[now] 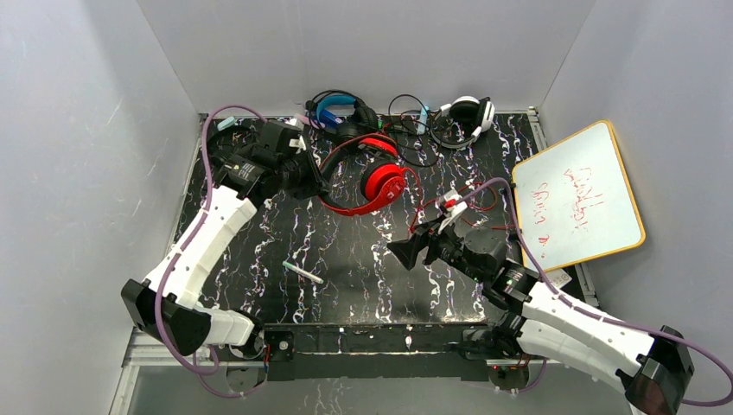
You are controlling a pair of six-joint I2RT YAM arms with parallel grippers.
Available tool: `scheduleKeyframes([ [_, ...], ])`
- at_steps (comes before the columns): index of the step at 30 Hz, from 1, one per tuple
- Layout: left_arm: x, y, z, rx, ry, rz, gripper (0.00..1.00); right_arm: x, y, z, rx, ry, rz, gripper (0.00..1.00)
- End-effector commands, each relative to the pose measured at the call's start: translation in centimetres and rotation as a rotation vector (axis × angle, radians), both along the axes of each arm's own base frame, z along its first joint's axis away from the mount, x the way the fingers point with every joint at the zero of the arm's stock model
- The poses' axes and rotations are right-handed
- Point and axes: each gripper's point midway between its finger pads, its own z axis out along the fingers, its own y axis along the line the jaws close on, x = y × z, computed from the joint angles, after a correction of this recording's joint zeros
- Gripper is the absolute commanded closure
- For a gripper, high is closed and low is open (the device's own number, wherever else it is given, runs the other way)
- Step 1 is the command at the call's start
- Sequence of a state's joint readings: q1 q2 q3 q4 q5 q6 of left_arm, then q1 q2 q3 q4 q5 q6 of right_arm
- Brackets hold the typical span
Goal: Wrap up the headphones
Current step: Pick up the headphones from the center of the board.
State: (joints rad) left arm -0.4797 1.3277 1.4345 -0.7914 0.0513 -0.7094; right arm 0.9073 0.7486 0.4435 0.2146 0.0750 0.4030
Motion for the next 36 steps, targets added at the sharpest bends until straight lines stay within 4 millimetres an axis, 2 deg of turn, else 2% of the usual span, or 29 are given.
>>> scheduleKeyframes([
  [1,-1.5,-2.5,5.9,-0.188,-0.066,-0.113,0.98,0.2,-0.5,1.7,0.003,-0.071,-0.008,0.01],
  [4,-2.1,-3.9,7.7,-0.277,-0.064,-0.16,0.98,-0.2,-0.7,1.8,0.011,-0.096,0.009,0.01],
  [8,-2.6,-4.4,9.7,-0.343,-0.092,-0.174,0.98,-0.5,-0.9,2.2,0.03,-0.154,0.026,0.01],
  [16,-3.7,-5.3,11.8,-0.425,-0.088,-0.219,0.97,-0.2,-0.9,4.2,0.017,-0.284,0.038,0.02],
  [17,-3.7,-5.3,11.9,-0.426,-0.089,-0.22,0.97,-0.2,-0.9,4.4,0.016,-0.294,0.038,0.04],
  [21,-3.6,-5.1,11.2,-0.411,-0.083,-0.206,0.97,0.0,-0.6,5.5,0.021,-0.309,0.045,0.26],
  [24,-3.4,-5.2,10.5,-0.411,-0.066,-0.201,0.97,0.0,-0.3,6.2,0.023,-0.3,0.052,0.29],
  [27,-3.3,-5.3,10.6,-0.413,-0.069,-0.199,0.97,0.0,-0.5,6.3,0.008,-0.3,0.048,0.28],
  [30,-3.0,-4.7,10.9,-0.386,-0.089,-0.173,0.97,0.3,-1.4,5.8,0.004,-0.306,0.008,0.15],
  [36,-1.4,-1.2,10.6,-0.216,-0.156,-0.021,0.97,1.1,-2.7,3.6,-0.016,-0.359,-0.065,0.05],
])
